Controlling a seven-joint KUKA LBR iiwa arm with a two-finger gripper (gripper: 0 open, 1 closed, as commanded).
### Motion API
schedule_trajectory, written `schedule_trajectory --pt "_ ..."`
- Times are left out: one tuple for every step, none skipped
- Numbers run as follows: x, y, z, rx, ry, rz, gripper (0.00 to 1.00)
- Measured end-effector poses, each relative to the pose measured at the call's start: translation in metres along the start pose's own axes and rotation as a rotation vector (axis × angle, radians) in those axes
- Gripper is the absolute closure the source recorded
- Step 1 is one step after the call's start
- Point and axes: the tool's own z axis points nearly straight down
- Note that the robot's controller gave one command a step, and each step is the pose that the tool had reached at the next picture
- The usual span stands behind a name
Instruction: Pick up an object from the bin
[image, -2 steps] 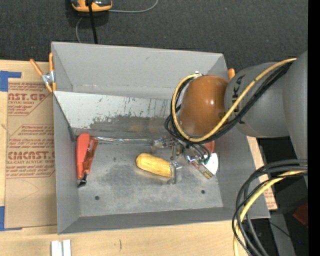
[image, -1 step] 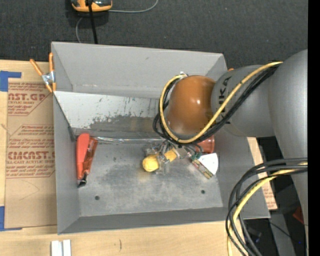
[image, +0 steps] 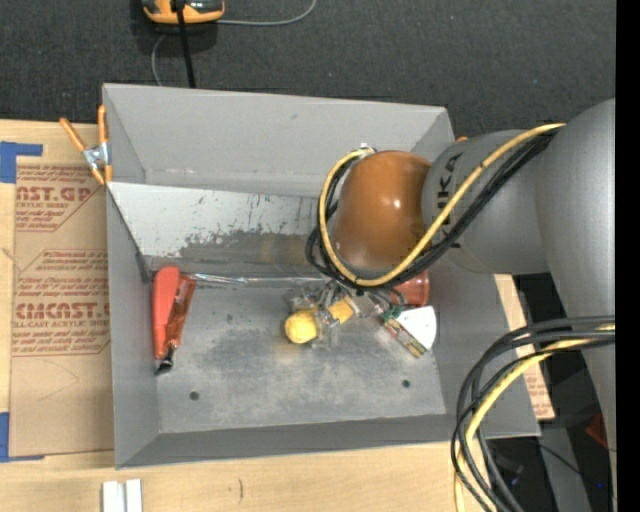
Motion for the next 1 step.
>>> schedule_trajectory --pt "-0.0128 0.012 -0.0986 -0.001 -0.004 0.035 1.0"
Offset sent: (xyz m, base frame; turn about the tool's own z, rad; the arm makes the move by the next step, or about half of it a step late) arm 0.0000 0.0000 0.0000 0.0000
